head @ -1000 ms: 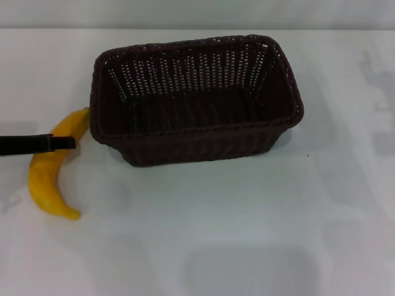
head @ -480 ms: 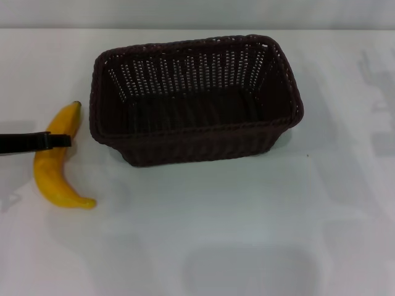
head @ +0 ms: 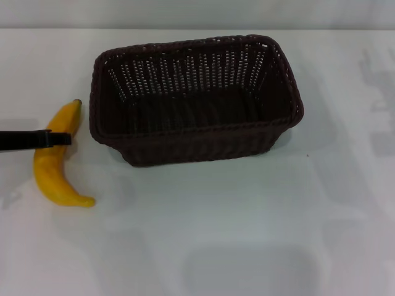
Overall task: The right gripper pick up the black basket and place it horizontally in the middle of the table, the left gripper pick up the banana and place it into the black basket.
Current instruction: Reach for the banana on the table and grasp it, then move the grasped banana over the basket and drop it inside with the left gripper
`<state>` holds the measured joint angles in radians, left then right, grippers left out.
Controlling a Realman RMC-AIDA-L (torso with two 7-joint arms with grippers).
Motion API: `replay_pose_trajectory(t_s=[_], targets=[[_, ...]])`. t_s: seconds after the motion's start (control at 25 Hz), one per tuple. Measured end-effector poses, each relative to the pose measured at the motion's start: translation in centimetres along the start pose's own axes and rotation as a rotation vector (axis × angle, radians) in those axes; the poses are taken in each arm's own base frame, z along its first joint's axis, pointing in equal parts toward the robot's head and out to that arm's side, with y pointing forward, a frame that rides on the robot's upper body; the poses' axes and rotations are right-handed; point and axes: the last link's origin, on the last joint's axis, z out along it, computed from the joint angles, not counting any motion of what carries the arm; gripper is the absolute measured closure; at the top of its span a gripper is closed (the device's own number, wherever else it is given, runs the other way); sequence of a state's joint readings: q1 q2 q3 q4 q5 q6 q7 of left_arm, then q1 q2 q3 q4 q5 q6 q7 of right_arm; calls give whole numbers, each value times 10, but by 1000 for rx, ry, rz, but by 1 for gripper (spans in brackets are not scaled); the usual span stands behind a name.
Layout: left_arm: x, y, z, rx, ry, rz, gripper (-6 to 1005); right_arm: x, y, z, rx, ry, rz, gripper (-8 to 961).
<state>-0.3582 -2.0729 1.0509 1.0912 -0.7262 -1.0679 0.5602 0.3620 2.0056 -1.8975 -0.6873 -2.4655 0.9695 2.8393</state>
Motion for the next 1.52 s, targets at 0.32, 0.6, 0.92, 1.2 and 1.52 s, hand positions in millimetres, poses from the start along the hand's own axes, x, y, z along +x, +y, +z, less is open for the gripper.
replay_pose_trajectory(t_s=[0.32, 0.6, 0.92, 1.2, 1.52], targets=[[2, 1, 0, 7, -1, 6, 482, 0, 0, 0, 3, -1, 1, 433], [16, 3, -8, 16, 54, 34, 481, 0, -1, 0, 5, -2, 0, 433], [49, 18, -33, 20, 152, 108, 480, 1, -3, -1, 15, 3, 4, 434], [77, 37, -59, 20, 225, 190, 480, -2, -2, 0, 15, -8, 9, 434], [107, 70, -81, -14, 304, 296, 479, -5, -2, 0, 17, -20, 15, 434]])
